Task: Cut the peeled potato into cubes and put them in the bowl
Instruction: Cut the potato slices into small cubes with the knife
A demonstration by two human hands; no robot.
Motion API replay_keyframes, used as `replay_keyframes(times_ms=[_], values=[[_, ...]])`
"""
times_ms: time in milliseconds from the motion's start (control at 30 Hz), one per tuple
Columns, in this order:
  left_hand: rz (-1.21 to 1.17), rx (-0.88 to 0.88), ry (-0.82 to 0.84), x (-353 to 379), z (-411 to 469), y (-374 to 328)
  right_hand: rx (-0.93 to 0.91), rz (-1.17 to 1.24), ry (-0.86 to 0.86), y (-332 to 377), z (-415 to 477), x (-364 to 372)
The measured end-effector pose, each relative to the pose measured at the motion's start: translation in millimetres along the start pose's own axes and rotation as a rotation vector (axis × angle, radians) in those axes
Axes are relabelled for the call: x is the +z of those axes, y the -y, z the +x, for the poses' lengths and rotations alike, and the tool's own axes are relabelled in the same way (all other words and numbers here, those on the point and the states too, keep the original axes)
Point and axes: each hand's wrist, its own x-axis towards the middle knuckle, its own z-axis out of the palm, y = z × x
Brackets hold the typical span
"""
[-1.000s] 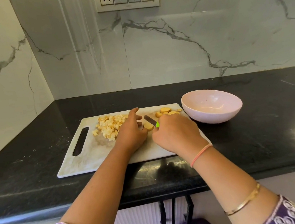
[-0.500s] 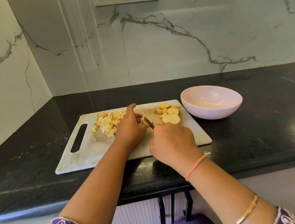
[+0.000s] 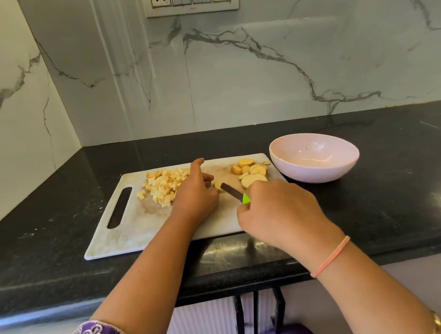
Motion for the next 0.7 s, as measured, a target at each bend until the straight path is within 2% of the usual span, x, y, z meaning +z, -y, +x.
replay_keyframes(times_ms=[333,600,700], values=[[0.31,-0.003,-0.034,8,1,-20,0.061,0.074,-0.145,-18,14,2],[0.036,0.03,0.057,5,1,-23,0.081,0.106,-0.122,-26,27,16],[0.066,0.036,0.045,0,-2,-20,0.073,0.103,-0.113,-22,30,25]])
